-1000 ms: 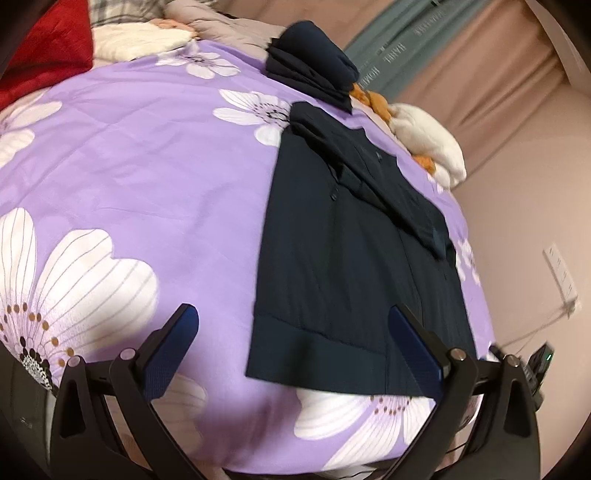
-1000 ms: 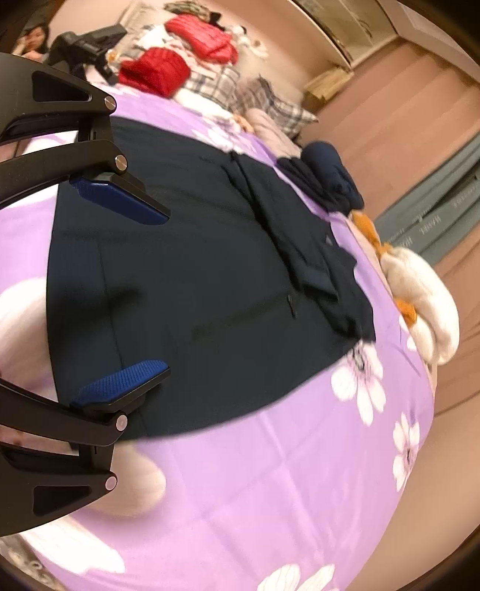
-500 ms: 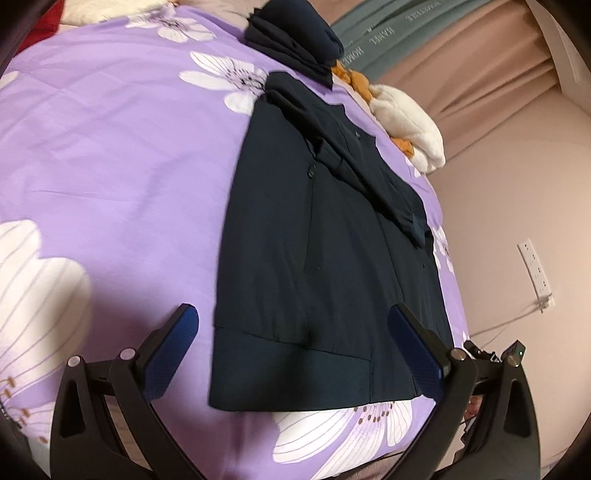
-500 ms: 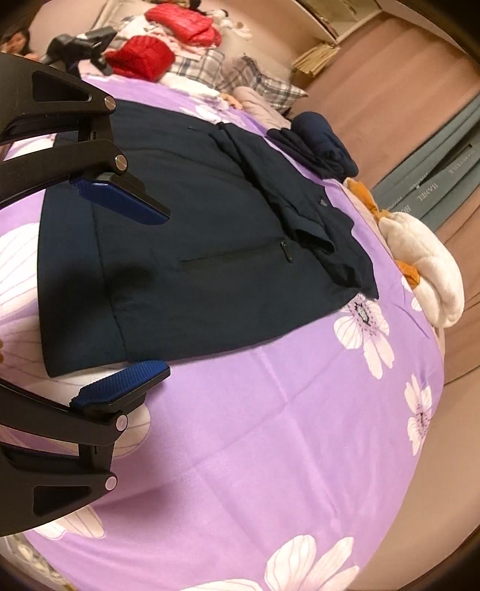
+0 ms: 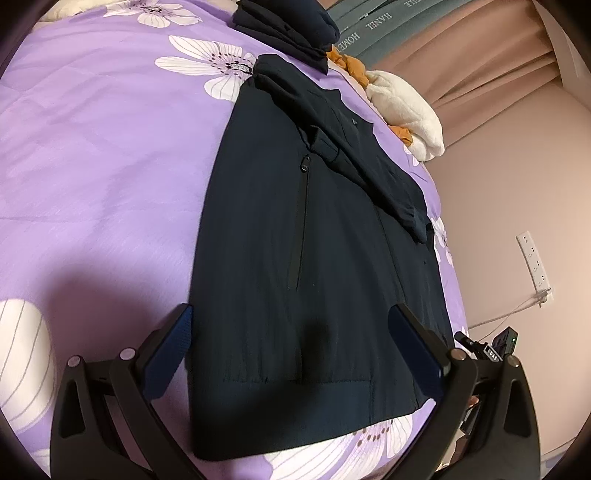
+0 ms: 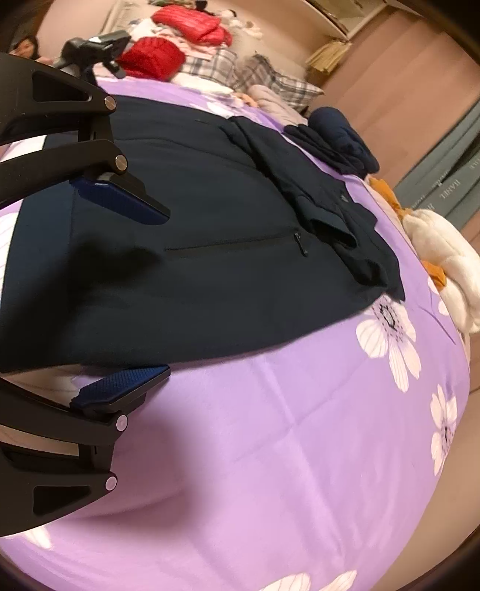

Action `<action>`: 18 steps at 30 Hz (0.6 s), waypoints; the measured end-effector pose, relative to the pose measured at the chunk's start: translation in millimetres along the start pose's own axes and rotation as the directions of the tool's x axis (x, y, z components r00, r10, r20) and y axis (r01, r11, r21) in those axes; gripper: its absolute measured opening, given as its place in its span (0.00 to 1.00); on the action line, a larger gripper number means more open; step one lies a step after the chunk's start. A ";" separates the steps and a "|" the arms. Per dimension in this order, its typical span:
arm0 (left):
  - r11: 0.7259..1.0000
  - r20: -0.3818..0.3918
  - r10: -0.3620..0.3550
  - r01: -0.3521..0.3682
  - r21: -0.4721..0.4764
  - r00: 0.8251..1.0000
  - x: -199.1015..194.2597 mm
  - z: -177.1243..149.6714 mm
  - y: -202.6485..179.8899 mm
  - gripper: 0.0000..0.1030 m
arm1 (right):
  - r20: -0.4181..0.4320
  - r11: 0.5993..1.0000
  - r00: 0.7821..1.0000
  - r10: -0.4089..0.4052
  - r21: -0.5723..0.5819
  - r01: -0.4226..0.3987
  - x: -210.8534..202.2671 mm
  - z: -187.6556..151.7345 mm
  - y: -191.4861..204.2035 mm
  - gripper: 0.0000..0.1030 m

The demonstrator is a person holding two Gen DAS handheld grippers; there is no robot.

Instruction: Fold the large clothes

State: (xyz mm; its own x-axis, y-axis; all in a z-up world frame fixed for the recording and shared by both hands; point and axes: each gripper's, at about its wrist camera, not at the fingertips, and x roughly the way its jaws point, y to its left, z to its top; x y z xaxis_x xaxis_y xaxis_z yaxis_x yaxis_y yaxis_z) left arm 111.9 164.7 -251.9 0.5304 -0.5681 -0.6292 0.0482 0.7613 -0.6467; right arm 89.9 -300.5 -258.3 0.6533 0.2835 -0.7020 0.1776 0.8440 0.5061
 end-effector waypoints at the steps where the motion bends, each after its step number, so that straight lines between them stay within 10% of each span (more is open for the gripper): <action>1: 1.000 -0.001 0.003 -0.003 0.002 1.000 0.9 0.6 -0.3 0.99 | -0.002 1.000 1.000 0.001 0.003 -0.001 0.7 1.5 -0.7 0.74; 18: 0.999 -0.062 -0.036 0.037 0.011 0.997 22.6 18.2 -6.3 0.99 | -0.033 0.999 0.999 0.031 -0.008 -0.032 18.4 16.8 8.5 0.77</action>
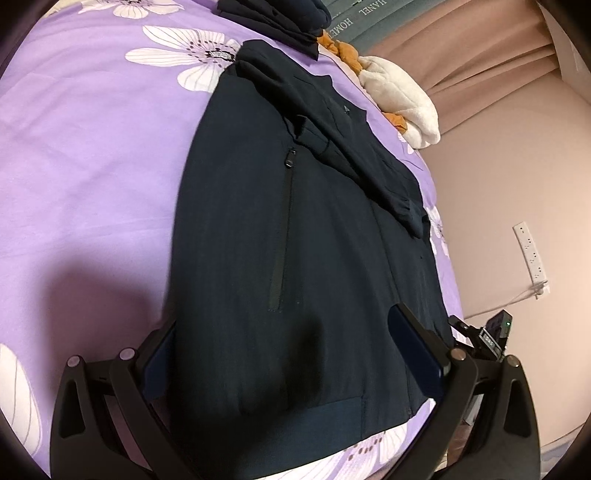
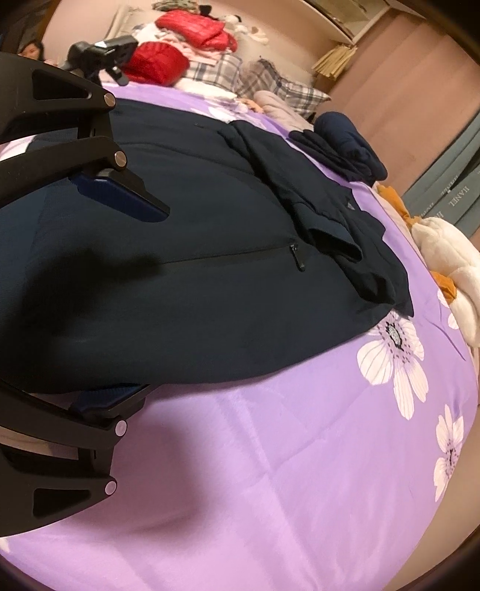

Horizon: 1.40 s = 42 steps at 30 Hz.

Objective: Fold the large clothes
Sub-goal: 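Move both grippers down to the jacket's ribbed waistband hem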

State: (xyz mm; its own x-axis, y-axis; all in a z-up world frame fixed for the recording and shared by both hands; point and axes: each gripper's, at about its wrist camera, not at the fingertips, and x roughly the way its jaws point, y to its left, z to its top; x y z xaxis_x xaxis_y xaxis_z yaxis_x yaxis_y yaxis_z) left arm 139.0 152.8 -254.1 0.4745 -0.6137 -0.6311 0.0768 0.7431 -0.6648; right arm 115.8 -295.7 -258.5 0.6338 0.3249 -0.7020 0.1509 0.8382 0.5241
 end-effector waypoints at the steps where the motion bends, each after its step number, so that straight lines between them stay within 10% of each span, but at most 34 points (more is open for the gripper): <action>1: 1.000 -0.003 -0.007 0.007 -0.004 1.000 0.5 0.8 -0.2 0.99 | -0.003 1.000 1.000 0.009 0.005 -0.009 1.8 1.7 -0.5 0.77; 42: 0.978 0.010 -0.199 0.199 -0.054 0.980 -16.8 -19.2 10.2 0.94 | -0.068 0.970 0.971 0.230 0.092 -0.223 -0.8 -16.8 -12.6 0.77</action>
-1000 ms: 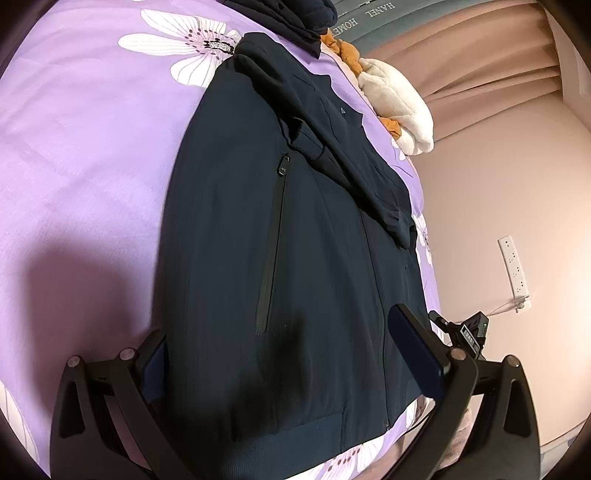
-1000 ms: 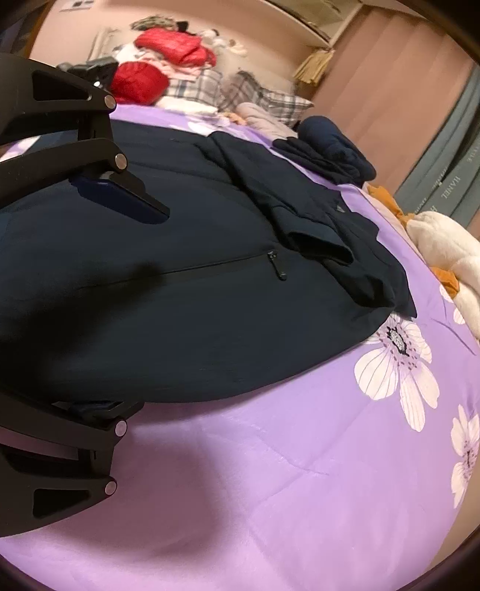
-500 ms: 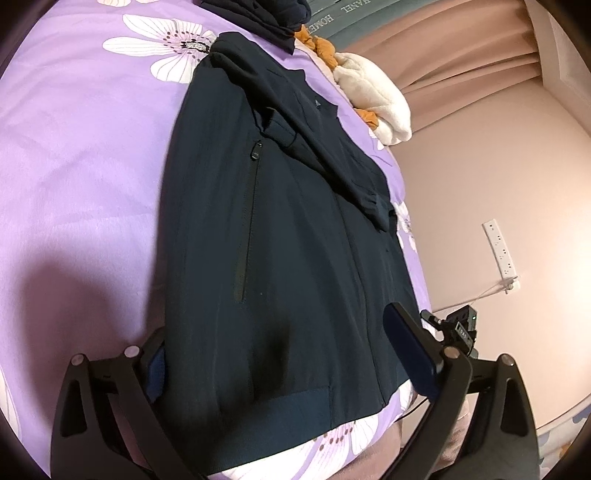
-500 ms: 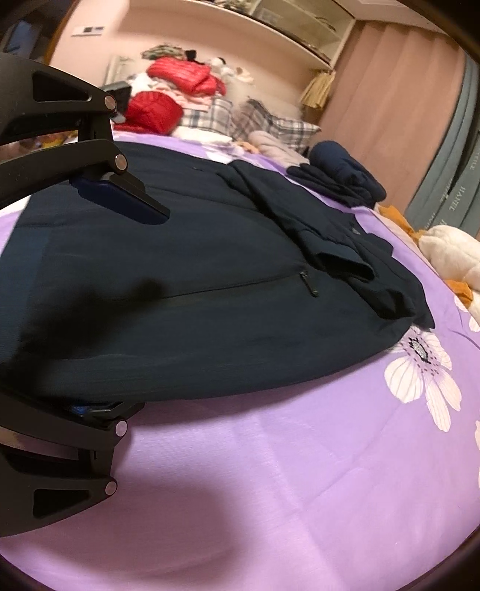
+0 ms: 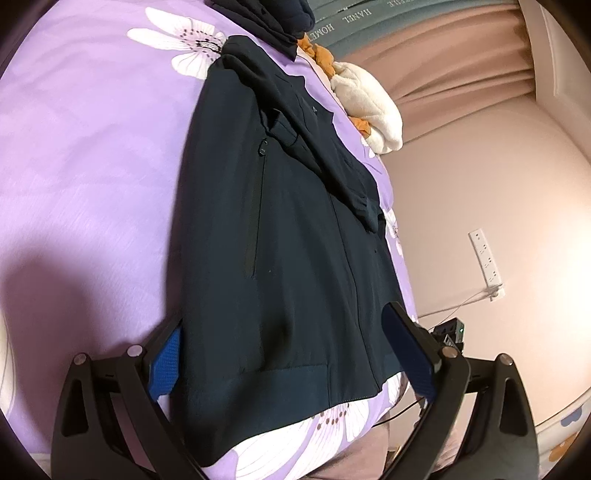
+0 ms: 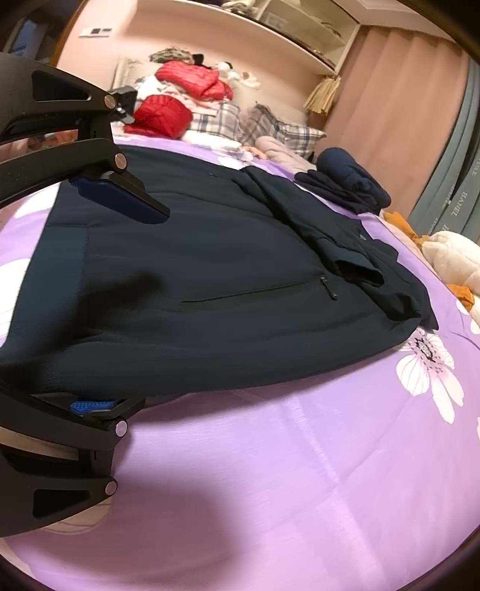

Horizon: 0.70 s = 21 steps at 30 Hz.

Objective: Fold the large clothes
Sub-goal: 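Move both grippers down to the jacket's ribbed waistband hem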

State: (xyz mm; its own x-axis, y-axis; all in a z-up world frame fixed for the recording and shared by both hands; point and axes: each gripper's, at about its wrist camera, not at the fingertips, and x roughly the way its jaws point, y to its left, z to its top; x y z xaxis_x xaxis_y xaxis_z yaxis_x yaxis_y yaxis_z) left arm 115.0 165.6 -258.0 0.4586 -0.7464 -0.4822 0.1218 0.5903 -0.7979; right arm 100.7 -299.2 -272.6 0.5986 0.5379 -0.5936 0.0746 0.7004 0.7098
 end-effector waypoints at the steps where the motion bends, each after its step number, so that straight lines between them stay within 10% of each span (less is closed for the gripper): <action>1: 1.000 0.001 -0.005 0.005 -0.002 1.000 -0.9 -0.7 0.3 0.94 | 0.000 1.000 1.000 0.003 -0.001 -0.003 -0.7 -1.3 -0.1 0.77; 21: 0.998 -0.079 -0.024 0.028 0.053 0.997 1.4 -31.3 -14.8 0.93 | -0.040 0.998 0.997 0.063 -0.003 -0.064 -5.1 -24.2 1.2 0.77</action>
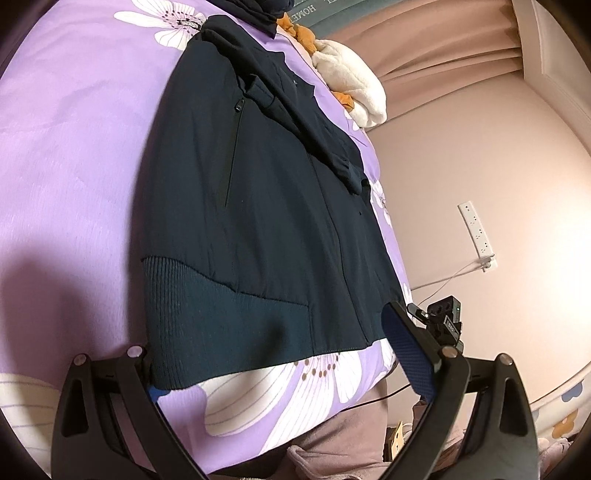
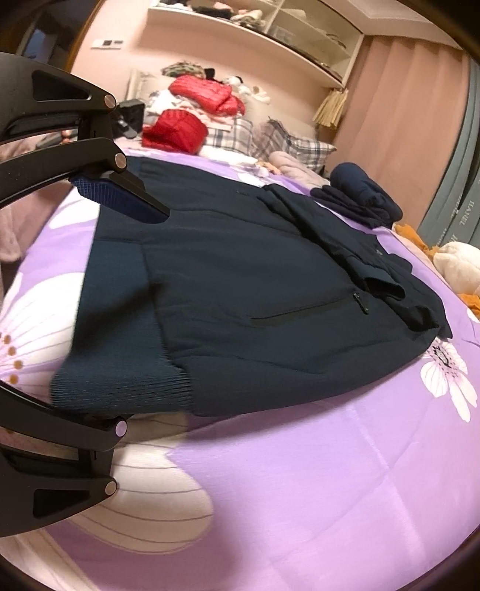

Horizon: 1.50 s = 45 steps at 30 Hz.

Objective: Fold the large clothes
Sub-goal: 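Move both grippers down to the jacket's ribbed waistband hem, then close both grippers on the ribbed waistband hem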

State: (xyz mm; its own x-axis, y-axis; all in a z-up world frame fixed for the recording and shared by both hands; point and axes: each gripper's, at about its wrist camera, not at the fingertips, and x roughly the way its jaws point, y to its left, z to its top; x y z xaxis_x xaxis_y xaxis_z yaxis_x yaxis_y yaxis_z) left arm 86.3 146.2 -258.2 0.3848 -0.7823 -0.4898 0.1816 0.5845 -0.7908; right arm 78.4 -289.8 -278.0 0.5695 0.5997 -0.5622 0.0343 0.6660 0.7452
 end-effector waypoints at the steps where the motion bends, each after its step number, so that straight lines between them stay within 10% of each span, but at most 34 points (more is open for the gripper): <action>1: 1.000 0.000 0.002 -0.002 0.000 1.000 0.0 -0.1 0.0 0.93 | -0.001 1.000 1.000 0.003 0.001 -0.003 0.2 -0.6 -0.5 0.77; 45: 0.998 0.015 0.067 -0.067 -0.011 0.998 12.7 15.8 -1.0 0.92 | 0.042 1.000 0.999 -0.013 -0.017 0.014 21.0 12.3 11.1 0.78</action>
State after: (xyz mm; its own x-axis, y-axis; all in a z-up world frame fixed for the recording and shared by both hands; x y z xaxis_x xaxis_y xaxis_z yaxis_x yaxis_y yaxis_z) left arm 105.3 139.0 -257.8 0.4096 -0.7378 -0.5365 0.1457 0.6335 -0.7599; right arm 100.8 -275.2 -277.1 0.6030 0.5718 -0.5563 0.0278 0.6818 0.7310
